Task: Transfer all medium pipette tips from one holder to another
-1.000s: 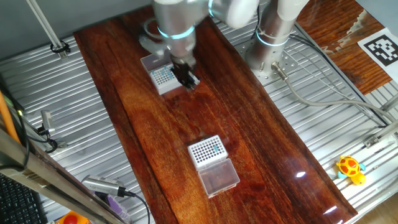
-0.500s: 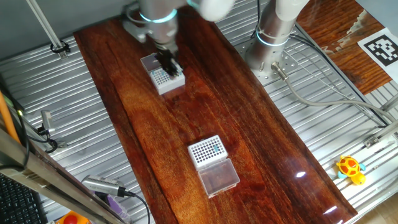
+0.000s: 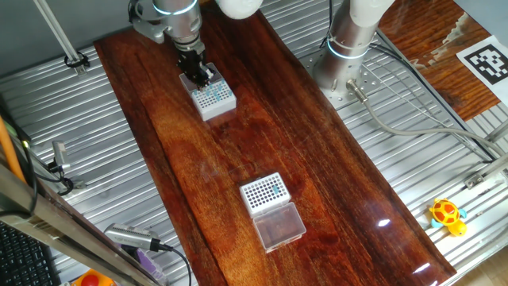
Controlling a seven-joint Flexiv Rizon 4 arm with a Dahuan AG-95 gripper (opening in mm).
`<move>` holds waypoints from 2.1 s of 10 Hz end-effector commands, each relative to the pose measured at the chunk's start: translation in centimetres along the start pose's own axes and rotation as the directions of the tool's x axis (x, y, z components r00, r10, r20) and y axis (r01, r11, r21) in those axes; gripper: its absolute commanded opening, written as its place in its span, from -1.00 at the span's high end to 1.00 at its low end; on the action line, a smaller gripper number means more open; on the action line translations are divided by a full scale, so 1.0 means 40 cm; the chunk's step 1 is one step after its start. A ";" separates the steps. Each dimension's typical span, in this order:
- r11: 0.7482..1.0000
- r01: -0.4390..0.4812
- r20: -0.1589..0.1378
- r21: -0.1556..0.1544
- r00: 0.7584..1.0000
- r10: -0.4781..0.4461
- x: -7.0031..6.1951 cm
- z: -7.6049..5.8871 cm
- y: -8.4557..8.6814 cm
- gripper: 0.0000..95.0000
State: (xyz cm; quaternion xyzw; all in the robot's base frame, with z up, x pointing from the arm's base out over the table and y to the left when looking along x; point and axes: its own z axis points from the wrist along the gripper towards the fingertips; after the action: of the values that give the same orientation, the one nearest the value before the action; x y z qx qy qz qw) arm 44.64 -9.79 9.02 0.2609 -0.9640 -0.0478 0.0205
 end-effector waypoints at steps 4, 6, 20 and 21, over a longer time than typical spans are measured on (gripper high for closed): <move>1.000 0.002 -0.005 0.007 1.000 -0.002 -0.023 0.003 0.035 0.60; 1.000 0.022 -0.007 0.011 1.000 -0.022 -0.024 0.000 0.022 0.60; 0.986 0.147 -0.030 0.082 0.989 -0.145 -0.025 0.004 -0.041 0.60; 0.985 0.152 -0.028 0.085 0.988 -0.151 -0.023 0.006 -0.043 0.60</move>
State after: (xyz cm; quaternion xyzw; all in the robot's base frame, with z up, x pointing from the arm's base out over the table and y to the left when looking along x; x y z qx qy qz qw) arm 46.19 -10.81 8.55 0.3358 -0.9418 -0.0041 0.0153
